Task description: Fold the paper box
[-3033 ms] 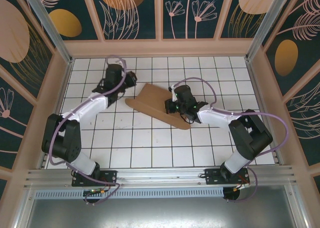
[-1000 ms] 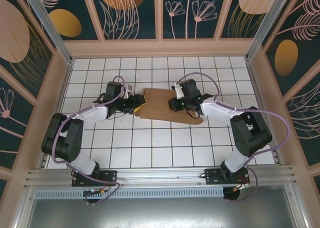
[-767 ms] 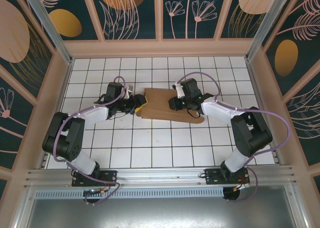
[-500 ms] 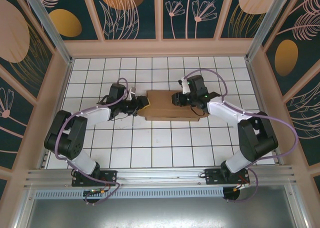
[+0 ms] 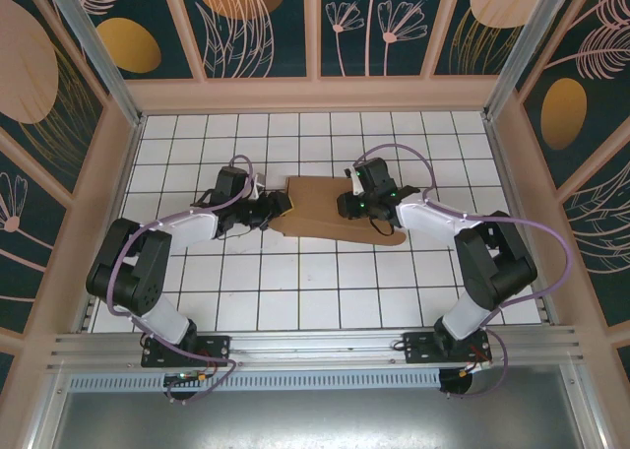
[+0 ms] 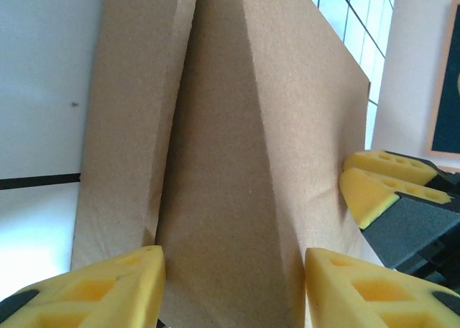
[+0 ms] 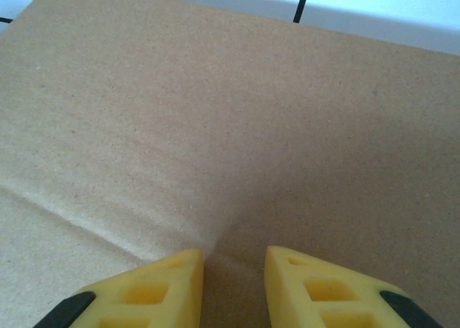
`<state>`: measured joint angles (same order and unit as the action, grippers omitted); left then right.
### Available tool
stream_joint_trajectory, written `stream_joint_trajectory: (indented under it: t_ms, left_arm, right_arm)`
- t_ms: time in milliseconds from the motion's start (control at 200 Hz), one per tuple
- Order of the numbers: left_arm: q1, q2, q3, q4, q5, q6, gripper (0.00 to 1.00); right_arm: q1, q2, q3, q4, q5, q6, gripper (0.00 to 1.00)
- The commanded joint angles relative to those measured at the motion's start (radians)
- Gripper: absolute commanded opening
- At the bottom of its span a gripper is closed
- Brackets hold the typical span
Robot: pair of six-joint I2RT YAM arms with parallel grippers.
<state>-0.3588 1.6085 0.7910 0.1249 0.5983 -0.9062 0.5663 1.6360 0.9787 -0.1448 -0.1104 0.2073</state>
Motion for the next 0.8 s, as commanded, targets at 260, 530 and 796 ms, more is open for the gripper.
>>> stream_joint_trajectory:
  t_ms: [260,530,796]
  left_arm:
    - [0.015,0.004,0.023,-0.026,0.061,0.054,0.51]
    - [-0.002,0.022,0.065,-0.011,0.125,0.043,0.51]
    - [-0.012,0.048,0.104,0.018,0.124,0.009,0.51]
  right_arm:
    - [0.015,0.049,0.025,-0.132,0.039,-0.022,0.31]
    - [0.014,0.089,0.061,-0.143,0.0,-0.015,0.34]
    - [0.015,0.116,0.066,-0.134,-0.012,-0.001,0.34]
